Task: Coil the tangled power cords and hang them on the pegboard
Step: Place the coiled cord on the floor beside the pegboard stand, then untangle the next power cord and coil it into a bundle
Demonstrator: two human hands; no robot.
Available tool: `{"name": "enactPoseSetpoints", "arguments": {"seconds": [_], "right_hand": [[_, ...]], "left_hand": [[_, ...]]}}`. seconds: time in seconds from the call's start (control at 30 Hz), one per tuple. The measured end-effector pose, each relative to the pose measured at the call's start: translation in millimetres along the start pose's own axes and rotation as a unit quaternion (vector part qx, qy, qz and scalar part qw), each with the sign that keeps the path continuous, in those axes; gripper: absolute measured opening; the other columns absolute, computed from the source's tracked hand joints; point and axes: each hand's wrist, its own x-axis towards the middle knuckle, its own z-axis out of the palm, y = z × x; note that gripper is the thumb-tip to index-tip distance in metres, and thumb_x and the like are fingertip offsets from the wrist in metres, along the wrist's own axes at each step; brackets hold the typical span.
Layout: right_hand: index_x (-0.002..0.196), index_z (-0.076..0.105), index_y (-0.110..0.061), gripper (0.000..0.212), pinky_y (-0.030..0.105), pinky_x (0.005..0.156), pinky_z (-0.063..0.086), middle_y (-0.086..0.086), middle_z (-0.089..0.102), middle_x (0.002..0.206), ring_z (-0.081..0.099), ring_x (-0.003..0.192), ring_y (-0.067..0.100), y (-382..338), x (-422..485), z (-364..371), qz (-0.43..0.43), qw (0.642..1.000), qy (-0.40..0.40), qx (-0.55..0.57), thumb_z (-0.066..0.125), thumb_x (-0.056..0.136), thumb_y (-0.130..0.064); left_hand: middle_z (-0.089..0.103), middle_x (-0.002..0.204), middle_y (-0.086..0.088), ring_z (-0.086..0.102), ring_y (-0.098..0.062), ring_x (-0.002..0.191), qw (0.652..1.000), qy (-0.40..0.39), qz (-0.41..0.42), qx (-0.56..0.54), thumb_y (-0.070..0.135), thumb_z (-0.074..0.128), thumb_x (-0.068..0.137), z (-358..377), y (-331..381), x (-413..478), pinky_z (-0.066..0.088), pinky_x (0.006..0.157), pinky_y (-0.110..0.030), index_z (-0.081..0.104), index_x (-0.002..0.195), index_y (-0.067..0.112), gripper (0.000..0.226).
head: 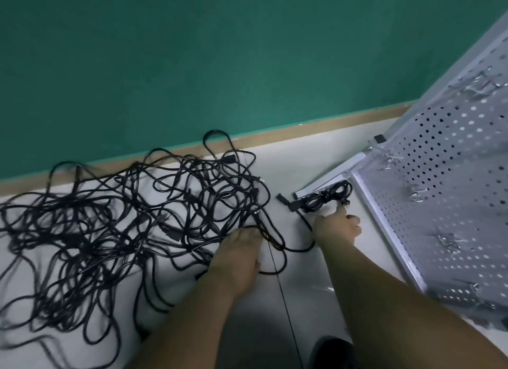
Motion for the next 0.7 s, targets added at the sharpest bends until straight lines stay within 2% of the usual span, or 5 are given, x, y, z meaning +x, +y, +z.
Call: {"name": "enactPoseSetpoints", "arguments": {"seconds": [0.13, 0.3, 0.4, 0.53, 0.7], "right_hand": [[0.159, 0.039, -0.017, 0.060, 0.048, 0.109, 0.044, 0.020, 0.038, 0.153, 0.042, 0.138, 0.042, -1, -47, 22, -0.100, 0.990, -0.088, -0.042, 0.055, 0.104, -0.033], [0.164, 0.030, -0.018, 0.073, 0.041, 0.105, 0.051, 0.017, 0.048, 0.153, 0.057, 0.129, 0.037, 1, -82, 49, -0.248, 0.931, -0.242, -0.113, 0.060, 0.102, -0.043], [0.163, 0.027, -0.014, 0.069, 0.045, 0.112, 0.046, 0.015, 0.045, 0.155, 0.049, 0.136, 0.039, 5, -88, 56, -0.268, 0.926, -0.224, -0.145, 0.056, 0.104, -0.035], [0.156, 0.033, -0.013, 0.055, 0.047, 0.108, 0.047, 0.015, 0.048, 0.148, 0.051, 0.134, 0.038, 26, -78, 53, -0.240, 0.928, -0.200, -0.201, 0.050, 0.105, -0.022], [0.143, 0.051, -0.015, 0.045, 0.041, 0.108, 0.051, 0.008, 0.052, 0.142, 0.050, 0.133, 0.030, 46, -78, 50, -0.293, 0.883, -0.169, -0.326, 0.050, 0.098, -0.007]], "left_hand": [[0.032, 0.165, -0.007, 0.024, -0.027, 0.153, 0.999, 0.017, 0.011, 0.044, 0.025, 0.052, 0.103, -18, -12, -26, 0.017, 0.129, -0.038, 0.028, 0.165, 0.019, 0.067], [0.030, 0.167, -0.006, 0.018, -0.027, 0.157, 0.995, 0.071, -0.017, 0.068, 0.031, 0.050, 0.106, -35, -26, -68, 0.010, 0.132, -0.038, 0.029, 0.165, 0.022, 0.063], [0.021, 0.173, -0.004, 0.006, -0.027, 0.162, 0.994, 0.071, -0.042, 0.067, 0.029, 0.054, 0.104, -33, -36, -93, 0.001, 0.131, -0.039, 0.026, 0.165, 0.025, 0.067], [0.026, 0.169, -0.002, 0.008, -0.026, 0.162, 0.993, 0.089, -0.051, 0.055, 0.030, 0.054, 0.105, -25, -44, -112, 0.000, 0.130, -0.036, 0.027, 0.165, 0.028, 0.066], [0.037, 0.163, -0.005, 0.018, -0.030, 0.160, 0.993, 0.100, -0.043, 0.052, 0.029, 0.054, 0.103, -14, -40, -109, 0.011, 0.132, -0.039, 0.034, 0.163, 0.023, 0.064]]}}
